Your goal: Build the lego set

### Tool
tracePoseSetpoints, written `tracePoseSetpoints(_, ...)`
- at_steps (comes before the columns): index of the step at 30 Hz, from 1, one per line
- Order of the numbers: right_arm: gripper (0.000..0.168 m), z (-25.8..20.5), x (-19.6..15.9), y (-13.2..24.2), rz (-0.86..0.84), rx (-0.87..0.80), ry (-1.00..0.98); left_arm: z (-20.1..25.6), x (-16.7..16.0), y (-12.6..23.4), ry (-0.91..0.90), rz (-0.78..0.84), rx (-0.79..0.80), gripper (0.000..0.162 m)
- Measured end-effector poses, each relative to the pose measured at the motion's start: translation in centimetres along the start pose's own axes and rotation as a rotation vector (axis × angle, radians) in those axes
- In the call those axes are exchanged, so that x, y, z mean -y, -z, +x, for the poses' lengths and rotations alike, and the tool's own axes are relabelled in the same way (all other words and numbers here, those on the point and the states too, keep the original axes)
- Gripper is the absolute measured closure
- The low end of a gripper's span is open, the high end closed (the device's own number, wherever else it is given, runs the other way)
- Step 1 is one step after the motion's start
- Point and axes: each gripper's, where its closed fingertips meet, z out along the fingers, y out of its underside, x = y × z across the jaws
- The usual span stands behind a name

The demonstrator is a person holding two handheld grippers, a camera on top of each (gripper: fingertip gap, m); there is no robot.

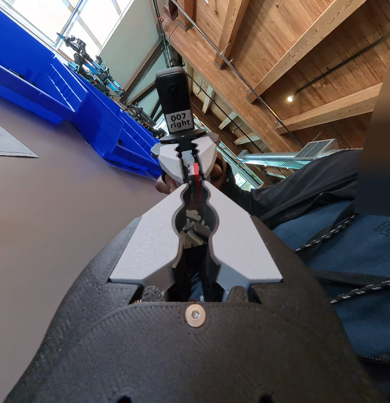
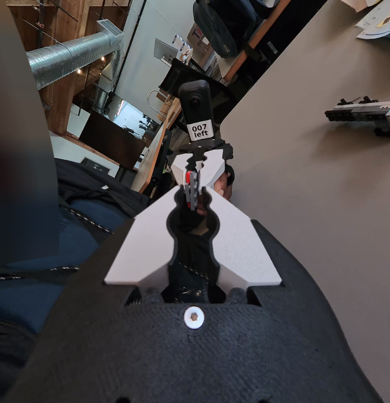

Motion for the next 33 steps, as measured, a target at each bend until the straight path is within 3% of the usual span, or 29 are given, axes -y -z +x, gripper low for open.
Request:
tracePoseSetpoints(2, 0.160, -0.1, 0.1, 0.0, 0.007, -0.005, 0.017, -0.1, 0.0, 0.0, 0.000, -0.001, 0.005, 0.154)
tracePoseSetpoints(23, 0.161, 0.5, 0.0, 0.1, 0.029, -0.069, 0.031, -0.6, -0.2, 0.0, 0.029, -0.006, 0.018, 0.154)
tracePoseSetpoints(25, 0.144, 0.8, -0.2, 0.2, 0.020, -0.075, 0.021, -0.9, -0.1, 0.0, 0.043, 0.002, 0.033, 0.154)
tracePoseSetpoints(29, 0.139, 0.9, -0.2, 0.5, 0.041, -0.074, 0.014, -1.1, 0.3, 0.4, 0.061, 0.027, 0.033, 0.154)
tracePoseSetpoints(33, 0.151, 0.9, -0.1, 0.2, 0.040, -0.074, 0.024, -1.0, 0.0, 0.2, 0.050, 0.011, 0.030, 0.154)
